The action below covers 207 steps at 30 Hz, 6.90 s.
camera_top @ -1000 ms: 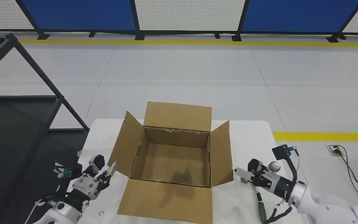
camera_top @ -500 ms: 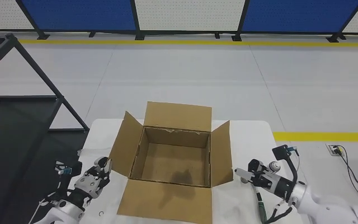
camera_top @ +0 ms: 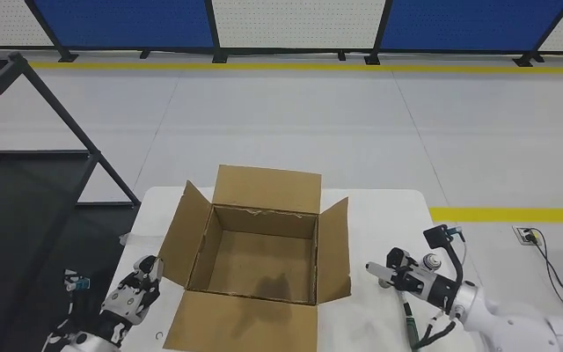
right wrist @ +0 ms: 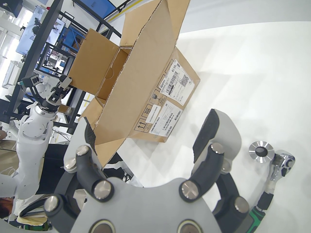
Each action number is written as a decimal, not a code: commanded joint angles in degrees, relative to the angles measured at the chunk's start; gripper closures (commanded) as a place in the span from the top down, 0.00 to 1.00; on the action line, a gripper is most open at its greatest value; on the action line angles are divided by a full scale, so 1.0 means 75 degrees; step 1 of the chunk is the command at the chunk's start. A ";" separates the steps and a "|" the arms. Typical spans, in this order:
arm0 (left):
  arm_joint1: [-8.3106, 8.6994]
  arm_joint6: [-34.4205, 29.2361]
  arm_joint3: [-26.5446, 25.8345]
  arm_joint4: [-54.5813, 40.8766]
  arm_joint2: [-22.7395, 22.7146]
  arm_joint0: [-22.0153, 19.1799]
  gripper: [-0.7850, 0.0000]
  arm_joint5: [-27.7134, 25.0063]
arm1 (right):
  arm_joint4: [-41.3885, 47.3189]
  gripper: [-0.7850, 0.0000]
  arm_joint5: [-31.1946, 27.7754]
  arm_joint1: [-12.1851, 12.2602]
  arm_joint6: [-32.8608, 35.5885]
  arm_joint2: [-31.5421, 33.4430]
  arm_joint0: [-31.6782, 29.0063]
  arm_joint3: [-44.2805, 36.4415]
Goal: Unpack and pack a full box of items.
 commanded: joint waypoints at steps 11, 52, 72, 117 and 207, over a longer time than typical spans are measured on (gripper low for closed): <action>-0.0010 0.0079 -0.0210 -0.0040 0.0032 0.0283 0.00 0.0037 | -0.0201 1.00 0.0182 0.0115 -0.0186 0.0126 -0.0061 -0.0072; -0.0025 0.0858 -0.0555 -0.2187 -0.1254 0.0536 1.00 -0.0781 | -0.3633 1.00 0.0747 0.0443 -0.0599 0.0577 -0.0395 0.1046; -0.0011 0.0654 -0.0436 -0.2400 -0.1125 0.0374 1.00 -0.0858 | -0.4243 1.00 -0.0639 0.0683 0.1431 0.0249 -0.1005 0.0220; 0.0011 0.0638 -0.0036 -0.2727 -0.1377 0.0176 1.00 -0.0853 | -0.5913 0.34 0.0410 0.0623 0.1669 -0.1679 0.0518 0.2005; -0.0177 0.1990 0.0012 -0.3520 -0.2526 0.0870 1.00 -0.0163 | -0.5071 0.00 0.0827 -0.0879 0.1150 -0.8093 0.6882 0.1514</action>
